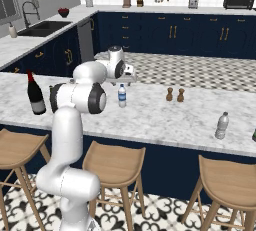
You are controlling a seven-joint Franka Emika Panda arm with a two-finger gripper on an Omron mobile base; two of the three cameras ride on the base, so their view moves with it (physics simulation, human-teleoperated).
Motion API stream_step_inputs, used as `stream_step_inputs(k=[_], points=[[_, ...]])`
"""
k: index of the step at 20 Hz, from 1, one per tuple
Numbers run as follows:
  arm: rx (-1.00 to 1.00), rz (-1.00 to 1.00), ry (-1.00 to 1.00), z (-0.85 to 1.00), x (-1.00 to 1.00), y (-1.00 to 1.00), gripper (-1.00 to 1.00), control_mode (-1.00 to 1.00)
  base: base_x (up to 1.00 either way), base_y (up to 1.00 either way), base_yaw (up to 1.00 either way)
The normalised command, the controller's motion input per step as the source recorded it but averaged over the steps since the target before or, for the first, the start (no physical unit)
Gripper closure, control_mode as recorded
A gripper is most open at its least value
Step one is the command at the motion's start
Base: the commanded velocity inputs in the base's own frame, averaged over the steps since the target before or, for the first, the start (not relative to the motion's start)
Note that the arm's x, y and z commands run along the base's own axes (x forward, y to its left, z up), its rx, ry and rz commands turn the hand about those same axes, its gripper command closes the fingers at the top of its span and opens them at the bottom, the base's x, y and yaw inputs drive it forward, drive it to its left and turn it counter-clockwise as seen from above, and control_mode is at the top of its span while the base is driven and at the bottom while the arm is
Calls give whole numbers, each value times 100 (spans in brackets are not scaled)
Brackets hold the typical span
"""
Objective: Move the plastic bottles in the middle to the plastics group, and the glass bottles in the middle to the glass group.
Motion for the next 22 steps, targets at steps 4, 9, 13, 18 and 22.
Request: stream_step_inputs(k=[4, 9, 13, 18, 22], points=[[0, 0, 0, -13, -1, 0, -100, -100, 0, 0, 0], [0, 0, -1, -4, -30, 0, -100, -100, 0, 0, 0], [0, 0, -5, 0, -18, 0, -100, -100, 0, 0, 0], [0, 0, -1, -25, 2, 0, -100, -100, 0, 0, 0], [0, 0, -1, -18, 20, 0, -100, -100, 0, 0, 0]])
